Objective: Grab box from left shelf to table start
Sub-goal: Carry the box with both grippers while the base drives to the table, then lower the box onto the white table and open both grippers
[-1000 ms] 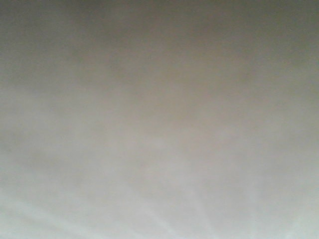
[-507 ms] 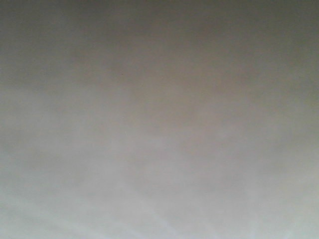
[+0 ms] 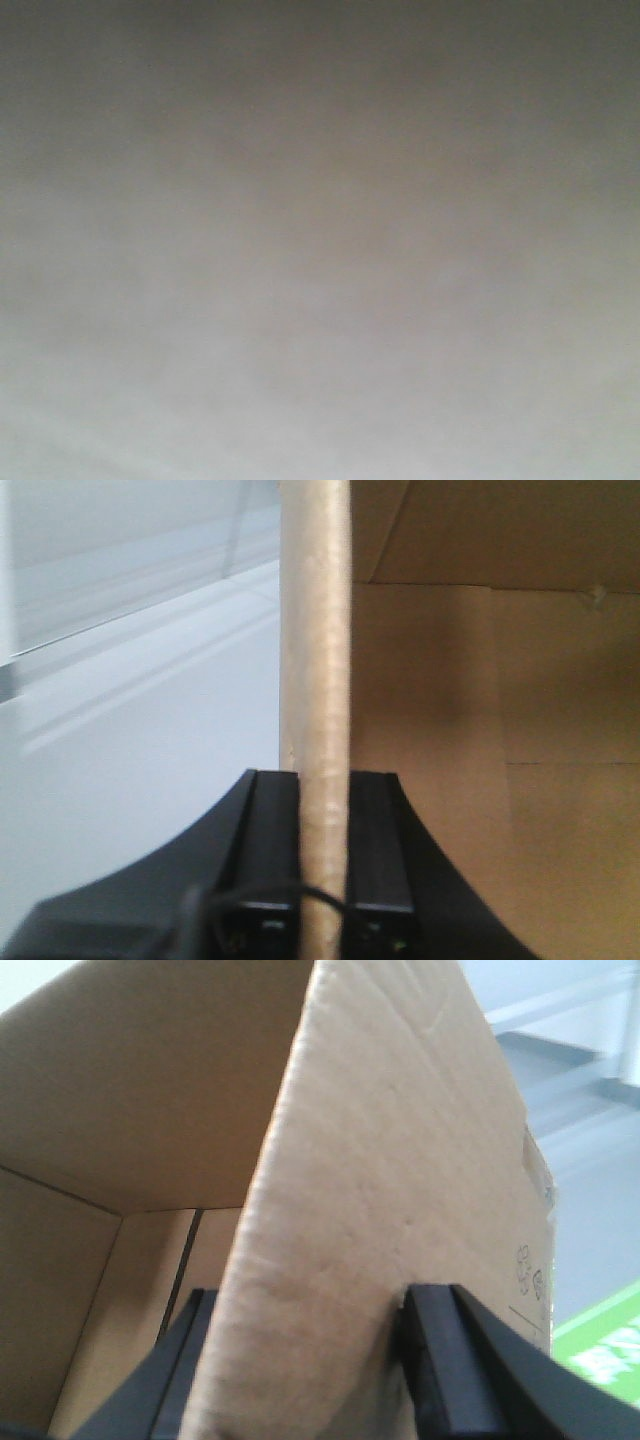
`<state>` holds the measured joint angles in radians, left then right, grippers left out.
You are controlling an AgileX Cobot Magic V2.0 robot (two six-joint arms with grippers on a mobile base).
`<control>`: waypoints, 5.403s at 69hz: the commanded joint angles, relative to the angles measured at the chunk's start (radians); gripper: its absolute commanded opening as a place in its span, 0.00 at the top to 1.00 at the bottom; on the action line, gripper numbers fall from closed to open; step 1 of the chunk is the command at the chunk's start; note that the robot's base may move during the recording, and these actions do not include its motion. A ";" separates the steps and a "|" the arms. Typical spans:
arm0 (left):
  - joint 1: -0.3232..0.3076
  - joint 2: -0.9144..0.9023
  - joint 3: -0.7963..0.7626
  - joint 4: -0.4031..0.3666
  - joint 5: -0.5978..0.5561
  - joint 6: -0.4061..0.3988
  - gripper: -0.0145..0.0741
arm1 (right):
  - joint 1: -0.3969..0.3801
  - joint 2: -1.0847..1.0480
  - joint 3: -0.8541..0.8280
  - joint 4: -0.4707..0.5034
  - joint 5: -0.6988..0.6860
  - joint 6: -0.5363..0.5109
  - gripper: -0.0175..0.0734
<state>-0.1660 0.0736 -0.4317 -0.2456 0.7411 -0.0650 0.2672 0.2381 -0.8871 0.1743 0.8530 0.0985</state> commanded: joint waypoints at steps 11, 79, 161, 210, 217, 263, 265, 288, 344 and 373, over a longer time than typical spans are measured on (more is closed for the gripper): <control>0.001 0.015 -0.012 0.100 -0.024 0.007 0.95 | 0.000 0.001 -0.038 0.004 -0.095 -0.010 0.74; 0.001 0.015 -0.012 0.100 -0.024 0.007 0.95 | 0.000 0.001 -0.038 0.004 -0.095 -0.010 0.74; 0.001 0.015 -0.012 0.100 -0.024 0.007 0.95 | 0.000 0.001 -0.038 0.004 -0.095 -0.010 0.74; -0.005 0.015 -0.012 0.100 -0.024 0.007 0.95 | 0.000 0.001 -0.038 0.004 -0.095 -0.010 0.74; -0.005 0.015 -0.012 0.100 -0.024 0.007 0.95 | 0.000 0.001 -0.038 0.004 -0.095 -0.010 0.74; -0.005 0.015 -0.012 0.100 -0.024 0.007 0.95 | 0.000 0.001 -0.038 0.004 -0.095 -0.010 0.74; -0.005 0.015 -0.012 0.100 -0.024 0.007 0.95 | 0.000 0.001 -0.038 0.004 -0.095 -0.010 0.74; -0.005 0.015 -0.012 0.100 -0.024 0.007 0.95 | 0.000 0.001 -0.038 0.004 -0.095 -0.010 0.74; -0.005 0.230 -0.407 0.226 0.104 0.007 0.95 | 0.000 0.265 -0.186 -0.008 0.112 -0.010 0.74; -0.005 0.665 -0.732 0.234 0.202 0.007 0.95 | 0.000 0.673 -0.467 -0.182 0.347 -0.010 0.74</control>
<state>-0.1660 0.6649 -1.0830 -0.0445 1.0581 -0.0574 0.2672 0.8346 -1.2701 0.0551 1.2300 0.1030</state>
